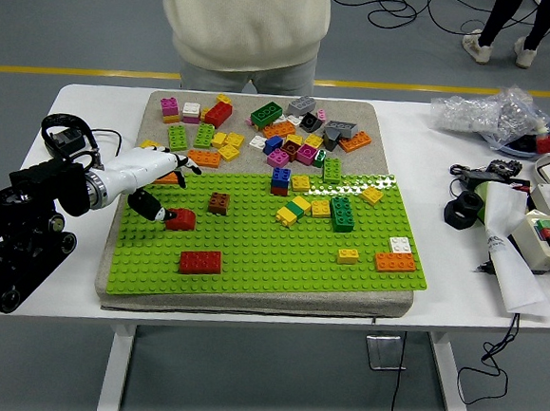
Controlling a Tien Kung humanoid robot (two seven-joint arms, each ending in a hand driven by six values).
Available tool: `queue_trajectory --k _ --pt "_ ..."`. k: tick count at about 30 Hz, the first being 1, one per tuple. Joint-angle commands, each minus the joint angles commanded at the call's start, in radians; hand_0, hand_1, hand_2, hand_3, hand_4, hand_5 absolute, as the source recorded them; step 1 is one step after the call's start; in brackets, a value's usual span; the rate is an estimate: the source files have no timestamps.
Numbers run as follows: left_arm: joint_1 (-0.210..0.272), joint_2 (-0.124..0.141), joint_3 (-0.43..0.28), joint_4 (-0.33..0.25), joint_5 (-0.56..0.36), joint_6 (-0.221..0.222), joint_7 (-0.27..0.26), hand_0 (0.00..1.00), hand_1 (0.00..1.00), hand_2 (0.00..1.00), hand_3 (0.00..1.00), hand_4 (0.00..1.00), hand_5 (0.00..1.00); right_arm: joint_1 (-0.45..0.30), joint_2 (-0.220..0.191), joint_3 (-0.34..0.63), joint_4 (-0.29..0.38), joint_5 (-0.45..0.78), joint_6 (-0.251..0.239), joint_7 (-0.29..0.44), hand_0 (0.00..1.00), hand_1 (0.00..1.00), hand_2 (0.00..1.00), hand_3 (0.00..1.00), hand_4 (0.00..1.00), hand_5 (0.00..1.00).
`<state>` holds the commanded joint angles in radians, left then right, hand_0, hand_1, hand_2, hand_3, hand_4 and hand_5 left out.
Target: Pick up the brick,pile it on top of brick,press brick,pick up the brick,pile it on top of brick,press brick
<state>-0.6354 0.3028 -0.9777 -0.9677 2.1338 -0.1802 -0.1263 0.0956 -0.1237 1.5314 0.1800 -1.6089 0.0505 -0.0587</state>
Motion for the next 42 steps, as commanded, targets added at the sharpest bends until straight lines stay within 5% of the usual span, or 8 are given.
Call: queue_trajectory --k 28,29,42 --pt "-0.036 -0.043 0.017 0.136 -0.037 -0.034 0.008 0.956 0.876 0.706 0.824 0.910 0.074 0.001 -0.002 -0.001 0.000 0.012 -0.002 0.002 0.763 0.679 0.723 0.745 0.998 0.689" --pt "-0.037 -0.043 0.017 0.137 -0.038 -0.035 0.008 0.941 0.853 0.626 0.775 0.852 0.049 0.001 -0.002 -0.001 0.000 0.012 -0.002 0.002 0.763 0.679 0.723 0.745 0.998 0.690" --pt "-0.043 -0.051 0.021 0.165 -0.059 -0.043 0.009 0.916 0.828 0.597 0.707 0.813 0.034 0.001 -0.003 0.000 0.000 0.014 -0.002 0.002 0.763 0.679 0.723 0.745 0.998 0.689"
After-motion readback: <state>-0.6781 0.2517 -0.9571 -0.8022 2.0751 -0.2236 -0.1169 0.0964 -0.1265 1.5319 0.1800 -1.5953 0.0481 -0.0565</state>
